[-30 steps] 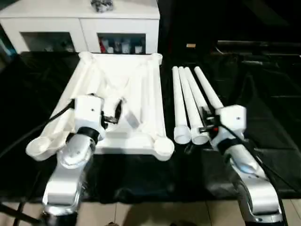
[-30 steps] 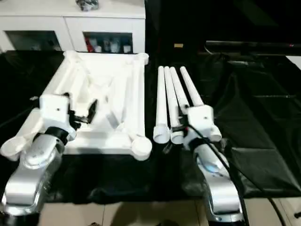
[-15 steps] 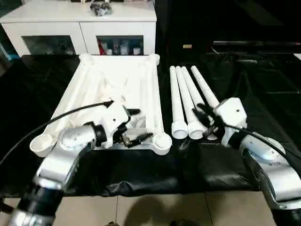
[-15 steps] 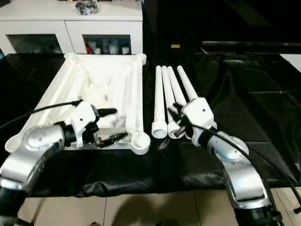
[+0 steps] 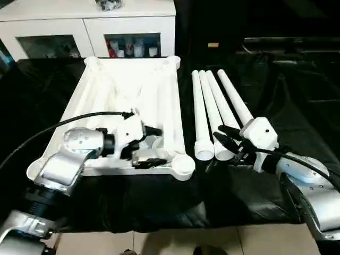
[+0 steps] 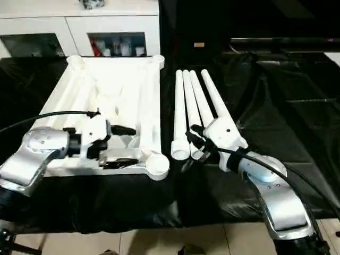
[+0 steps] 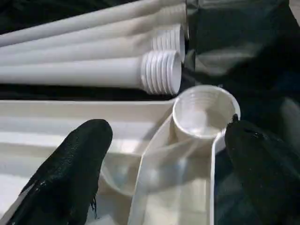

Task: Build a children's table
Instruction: Move table base

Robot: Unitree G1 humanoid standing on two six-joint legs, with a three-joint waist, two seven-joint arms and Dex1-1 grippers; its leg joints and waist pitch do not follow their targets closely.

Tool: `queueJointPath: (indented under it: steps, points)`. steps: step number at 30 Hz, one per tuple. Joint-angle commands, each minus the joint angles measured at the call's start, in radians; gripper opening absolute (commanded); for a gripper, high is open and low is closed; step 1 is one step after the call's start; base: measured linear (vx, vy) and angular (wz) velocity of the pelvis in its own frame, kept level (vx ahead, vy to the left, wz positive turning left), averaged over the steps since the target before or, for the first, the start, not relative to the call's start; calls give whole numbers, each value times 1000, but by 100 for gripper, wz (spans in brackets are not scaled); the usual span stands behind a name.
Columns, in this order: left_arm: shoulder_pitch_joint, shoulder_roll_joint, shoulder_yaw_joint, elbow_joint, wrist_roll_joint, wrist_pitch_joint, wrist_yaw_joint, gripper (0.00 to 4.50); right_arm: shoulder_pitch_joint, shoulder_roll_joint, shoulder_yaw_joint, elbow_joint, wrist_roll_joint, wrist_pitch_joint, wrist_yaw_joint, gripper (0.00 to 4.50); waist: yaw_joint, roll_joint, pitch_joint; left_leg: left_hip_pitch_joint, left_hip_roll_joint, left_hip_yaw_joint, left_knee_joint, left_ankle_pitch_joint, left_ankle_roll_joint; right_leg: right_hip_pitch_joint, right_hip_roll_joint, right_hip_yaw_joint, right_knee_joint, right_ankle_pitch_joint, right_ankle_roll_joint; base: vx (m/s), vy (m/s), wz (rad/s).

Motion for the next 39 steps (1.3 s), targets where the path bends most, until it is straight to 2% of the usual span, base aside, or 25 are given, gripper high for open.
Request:
queueJointPath:
  steps: [1,3,5,8,10,11,14,16,19,20,23,25,28,33,34,35,37,38,39]
  points:
    - [-16,16,7,12,-3,-12,-26,413,12,-13,8,-28,29,-1,34,82,6,3,-55,-1,27,8,-77,-124,57,69,-52,29,-60,-106,-252,0,0,0]
    - [-18,24,5,20,-5,-21,-39,395,16,-13,10,-37,39,5,45,82,8,2,-49,1,29,10,-81,-167,46,65,-53,30,-66,-178,-241,0,0,0]
    - [-16,36,1,22,-12,-20,-69,387,23,-13,19,-43,42,5,53,82,10,0,-46,3,30,10,-87,-209,27,62,-54,32,-72,-272,-212,0,0,0]
    - [-14,41,-3,30,-11,-40,-83,354,24,-13,31,-41,40,7,58,82,11,-1,-44,3,30,9,-90,-222,15,59,-54,34,-75,-303,-193,0,0,0]
    - [-15,41,-8,44,-4,-58,-90,347,23,-13,35,-40,40,10,63,82,11,0,-44,4,31,9,-90,-220,13,58,-54,35,-74,-299,-192,0,0,0]
    - [-18,41,-16,59,11,-74,-89,323,22,-13,38,-39,37,13,64,82,11,-2,-46,4,30,11,-88,-208,15,58,-54,36,-74,-281,-192,0,0,0]
    - [-28,38,-36,95,49,-105,-81,312,18,-14,46,-34,36,21,72,82,12,-1,-47,2,29,11,-88,-187,22,60,-52,35,-73,-247,-192,0,0,0]
    - [-38,32,-55,124,68,-120,-89,279,14,-15,59,-28,40,25,84,82,13,-1,-48,2,29,11,-87,-174,22,60,-53,36,-71,-226,-197,0,0,0]
    - [-45,23,-71,149,70,-114,-113,266,5,-14,77,-22,35,24,94,82,16,1,-48,4,30,12,-87,-164,20,60,-54,36,-68,-198,-213,0,0,0]
    - [-48,19,-80,161,76,-114,-119,266,0,-15,86,-17,31,20,100,82,16,-1,-47,4,29,13,-88,-165,20,61,-53,36,-69,-199,-214,0,0,0]
    - [-51,14,-85,175,81,-115,-119,229,-4,-15,91,-13,27,15,103,82,19,0,-46,4,32,13,-88,-165,20,61,-55,37,-69,-199,-219,0,0,0]
    - [-67,-5,-88,232,97,-147,-107,215,-9,-14,94,-6,25,13,105,82,22,-2,-47,5,29,15,-88,-169,19,61,-54,37,-71,-212,-215,0,0,0]
    - [-81,-14,-91,270,106,-160,-103,183,-11,-15,97,-8,30,18,116,82,25,0,-45,5,31,13,-90,-180,14,61,-56,37,-72,-228,-211,0,0,0]
    - [-100,-25,-97,302,112,-162,-108,144,6,-34,110,-25,41,29,143,82,26,-1,-45,5,33,12,-91,-174,13,62,-56,37,-71,-206,-217,0,0,0]
    - [-102,-25,-98,303,115,-161,-107,137,11,-39,112,-25,38,27,147,82,27,4,-45,5,33,12,-90,-175,13,63,-57,37,-70,-205,-218,0,0,0]
    - [-105,-27,-99,308,117,-162,-106,128,15,-42,112,-26,36,26,149,82,26,1,-44,4,33,13,-91,-181,14,63,-57,38,-72,-212,-218,0,0,0]
    - [-109,-32,-96,311,116,-148,-109,116,19,-44,110,-29,41,31,152,82,27,0,-43,4,33,12,-92,-192,13,62,-58,38,-75,-235,-215,0,0,0]
    - [-110,-35,-94,312,113,-143,-115,99,20,-45,109,-30,44,33,153,82,28,4,-44,5,33,12,-92,-195,11,62,-58,38,-75,-244,-214,0,0,0]
    - [-109,-35,-94,308,109,-136,-123,88,22,-47,108,-34,54,46,161,100,27,2,-42,5,34,12,-93,-206,9,61,-58,38,-77,-265,-211,0,0,0]
